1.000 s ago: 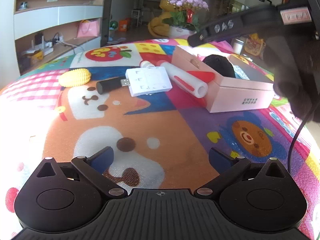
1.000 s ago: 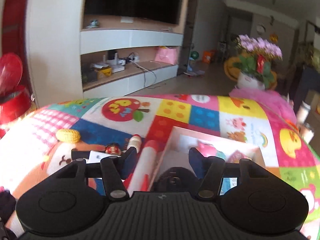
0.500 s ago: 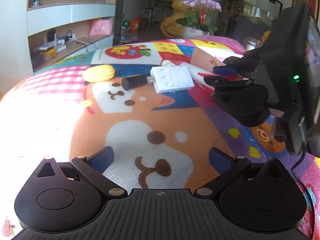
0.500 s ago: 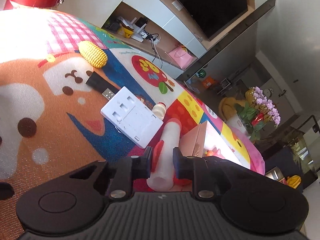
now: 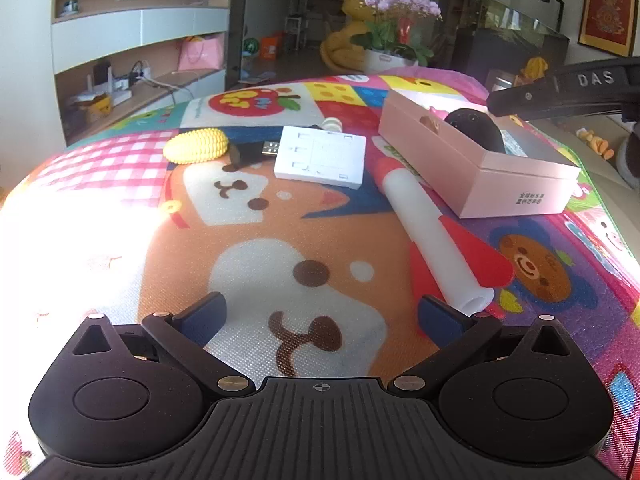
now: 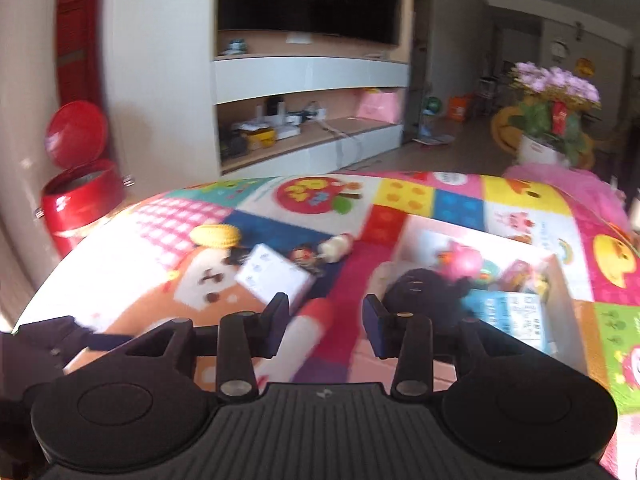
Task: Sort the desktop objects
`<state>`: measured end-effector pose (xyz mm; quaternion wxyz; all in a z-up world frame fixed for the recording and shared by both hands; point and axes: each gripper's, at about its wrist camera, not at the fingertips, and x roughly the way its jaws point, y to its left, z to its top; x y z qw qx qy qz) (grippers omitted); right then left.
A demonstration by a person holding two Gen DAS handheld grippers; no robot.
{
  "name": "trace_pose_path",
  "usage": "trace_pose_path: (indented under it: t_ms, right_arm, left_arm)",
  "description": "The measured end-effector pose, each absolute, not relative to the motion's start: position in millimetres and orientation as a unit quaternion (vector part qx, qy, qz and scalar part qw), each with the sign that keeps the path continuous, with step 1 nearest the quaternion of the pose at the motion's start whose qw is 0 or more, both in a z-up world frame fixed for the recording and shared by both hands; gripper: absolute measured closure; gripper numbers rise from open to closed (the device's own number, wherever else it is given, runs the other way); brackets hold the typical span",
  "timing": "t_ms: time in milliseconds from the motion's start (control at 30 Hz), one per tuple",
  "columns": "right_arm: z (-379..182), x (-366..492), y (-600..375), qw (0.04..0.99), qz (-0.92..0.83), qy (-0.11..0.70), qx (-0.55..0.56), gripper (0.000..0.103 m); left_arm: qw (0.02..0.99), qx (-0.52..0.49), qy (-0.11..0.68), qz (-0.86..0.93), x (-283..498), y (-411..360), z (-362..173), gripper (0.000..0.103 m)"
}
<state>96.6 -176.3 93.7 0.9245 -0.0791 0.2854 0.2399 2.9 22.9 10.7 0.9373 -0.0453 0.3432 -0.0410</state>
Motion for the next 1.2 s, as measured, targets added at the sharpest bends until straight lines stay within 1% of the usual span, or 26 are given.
trace_pose_path:
  t_ms: [33, 167, 200, 233, 300, 367, 433, 467, 567, 633, 767, 800, 833, 933, 1000, 1067, 1200]
  right_arm:
    - [94, 112, -189, 0.931, 0.212, 0.293, -0.057, 0.051]
    - [94, 180, -242, 0.933, 0.133, 0.331, 0.043, 0.051]
    - [93, 197, -249, 0.933, 0.122, 0.336, 0.050, 0.054]
    - [92, 213, -250, 0.932, 0.110, 0.341, 0.048, 0.062]
    - [85, 242, -246, 0.928, 0.105, 0.356, 0.029, 0.071]
    - [70, 264, -235, 0.923, 0.099, 0.371, 0.000, 0.073]
    - [51, 281, -231, 0.906, 0.091, 0.414, 0.009, 0.075]
    - [44, 284, -233, 0.897, 0.093, 0.432, 0.016, 0.075]
    - [38, 271, -244, 0.890, 0.082, 0.448, 0.023, 0.076]
    - [38, 260, -262, 0.882, 0.073, 0.464, 0.047, 0.076]
    - [51, 236, -283, 0.889, 0.063, 0.450, 0.060, 0.076]
    - [58, 228, -283, 0.898, 0.060, 0.433, 0.052, 0.073]
    - [64, 218, -282, 0.907, 0.061, 0.415, 0.042, 0.064]
    - [86, 182, -278, 0.932, 0.086, 0.351, 0.027, 0.054]
    - [94, 157, -270, 0.938, 0.116, 0.325, 0.024, 0.051]
    - [96, 135, -259, 0.938, 0.147, 0.312, 0.017, 0.050]
    - [86, 95, -229, 0.931, 0.205, 0.301, -0.015, 0.047]
  left_arm:
    - [0.937, -0.045, 0.343, -0.041, 3, 23, 10, 0.000]
    - [0.937, -0.034, 0.345, -0.037, 5, 19, 9, 0.000]
    - [0.937, -0.031, 0.346, -0.036, 5, 18, 9, 0.000]
    - [0.937, -0.028, 0.347, -0.035, 5, 18, 9, 0.000]
    - [0.937, -0.025, 0.347, -0.035, 5, 17, 9, 0.000]
    - [0.937, -0.024, 0.347, -0.034, 5, 17, 8, 0.000]
    - [0.937, -0.022, 0.348, -0.034, 5, 17, 8, 0.000]
    - [0.937, -0.022, 0.347, -0.034, 5, 17, 8, 0.000]
    - [0.937, -0.023, 0.347, -0.034, 6, 17, 8, 0.000]
    - [0.937, -0.021, 0.348, -0.034, 6, 17, 8, 0.000]
    - [0.937, -0.021, 0.347, -0.034, 7, 17, 7, 0.000]
    - [0.937, -0.022, 0.347, -0.034, 7, 17, 7, 0.000]
    - [0.937, -0.023, 0.347, -0.034, 7, 17, 7, 0.000]
    - [0.937, -0.020, 0.348, -0.033, 8, 17, 7, 0.000]
    - [0.937, -0.019, 0.348, -0.032, 8, 17, 7, 0.000]
    - [0.937, -0.024, 0.347, -0.034, 8, 19, 8, 0.000]
    - [0.937, -0.084, 0.338, -0.039, 11, 35, 17, 0.000]
